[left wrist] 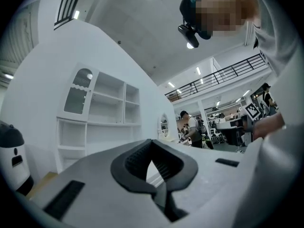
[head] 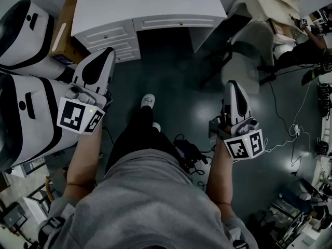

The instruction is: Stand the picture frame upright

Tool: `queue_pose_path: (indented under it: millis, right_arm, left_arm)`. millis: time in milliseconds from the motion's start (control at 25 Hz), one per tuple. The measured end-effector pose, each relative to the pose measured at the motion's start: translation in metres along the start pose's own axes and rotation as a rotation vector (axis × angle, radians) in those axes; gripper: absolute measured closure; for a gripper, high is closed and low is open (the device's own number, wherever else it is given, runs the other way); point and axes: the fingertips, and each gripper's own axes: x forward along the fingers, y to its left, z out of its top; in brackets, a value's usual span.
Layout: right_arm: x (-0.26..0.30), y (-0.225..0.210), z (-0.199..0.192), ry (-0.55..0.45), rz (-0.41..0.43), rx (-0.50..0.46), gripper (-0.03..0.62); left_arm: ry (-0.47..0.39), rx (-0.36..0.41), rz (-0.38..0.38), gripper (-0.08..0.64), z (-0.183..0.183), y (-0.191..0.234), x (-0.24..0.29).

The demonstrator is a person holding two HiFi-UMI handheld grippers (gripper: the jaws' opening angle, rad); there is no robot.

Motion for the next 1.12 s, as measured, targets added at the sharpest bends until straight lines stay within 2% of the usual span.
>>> queue_pose_path:
  millis: [480, 1120]
  right_arm:
    - [0.088, -0.047, 0.02, -0.026, -0.066, -0.098, 0.565]
    - [0.194, -0.091, 0.01, -0.011, -0.137, -0.128, 0.565]
  left_arm:
    - [0.01, -0.073, -0.031, 0.552, -0.025, 0.055, 0.1]
    - [0.031, -0.115, -0.105, 0.554, -0.055, 0.133, 0.196]
